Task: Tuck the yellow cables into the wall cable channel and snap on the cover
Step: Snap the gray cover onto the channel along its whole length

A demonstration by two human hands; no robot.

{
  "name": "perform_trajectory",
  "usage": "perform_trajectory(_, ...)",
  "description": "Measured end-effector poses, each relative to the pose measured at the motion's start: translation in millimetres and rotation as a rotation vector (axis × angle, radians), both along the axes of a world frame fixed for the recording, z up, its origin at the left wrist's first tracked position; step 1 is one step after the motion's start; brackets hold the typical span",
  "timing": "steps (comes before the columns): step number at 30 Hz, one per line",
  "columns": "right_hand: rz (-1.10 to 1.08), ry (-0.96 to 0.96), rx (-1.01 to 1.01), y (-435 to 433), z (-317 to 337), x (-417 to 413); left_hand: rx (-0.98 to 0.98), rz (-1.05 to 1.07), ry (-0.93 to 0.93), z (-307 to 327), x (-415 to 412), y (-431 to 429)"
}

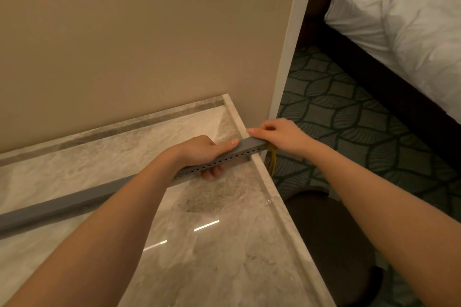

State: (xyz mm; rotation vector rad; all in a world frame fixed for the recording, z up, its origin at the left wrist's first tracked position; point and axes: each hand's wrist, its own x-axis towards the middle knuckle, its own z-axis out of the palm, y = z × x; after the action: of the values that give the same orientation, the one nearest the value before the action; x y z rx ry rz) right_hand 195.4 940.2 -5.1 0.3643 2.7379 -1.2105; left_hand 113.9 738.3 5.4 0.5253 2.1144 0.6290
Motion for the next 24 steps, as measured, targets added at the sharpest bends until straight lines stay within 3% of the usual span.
perform_trajectory(2, -0.032, 0.195, 0.154, -7, 12, -5, -0.006, -0.022, -0.012, 4, -1, -8)
perform_trajectory(4, 0.039, 0.265, 0.272, -19, 24, -12, 0.015, -0.062, -0.01, 8, 0, -15)
perform_trajectory(9, 0.293, 0.036, 0.573, -68, 27, -32, 0.059, -0.073, 0.065, 10, 5, -18)
perform_trajectory(13, 0.301, -0.051, 0.553, -94, 11, -39, 0.079, -0.098, 0.077, 9, 1, -26)
perform_trajectory(19, 0.343, -0.158, 0.518, -105, 9, -46, -0.124, -0.127, 0.068, 11, -12, -45)
perform_trajectory(22, 0.399, -0.179, 0.545, -116, 6, -49, -0.05, -0.116, 0.089, 8, -5, -48)
perform_trajectory(24, 0.409, -0.171, 0.542, -119, 4, -49, 0.034, -0.063, 0.217, 2, 5, -50)
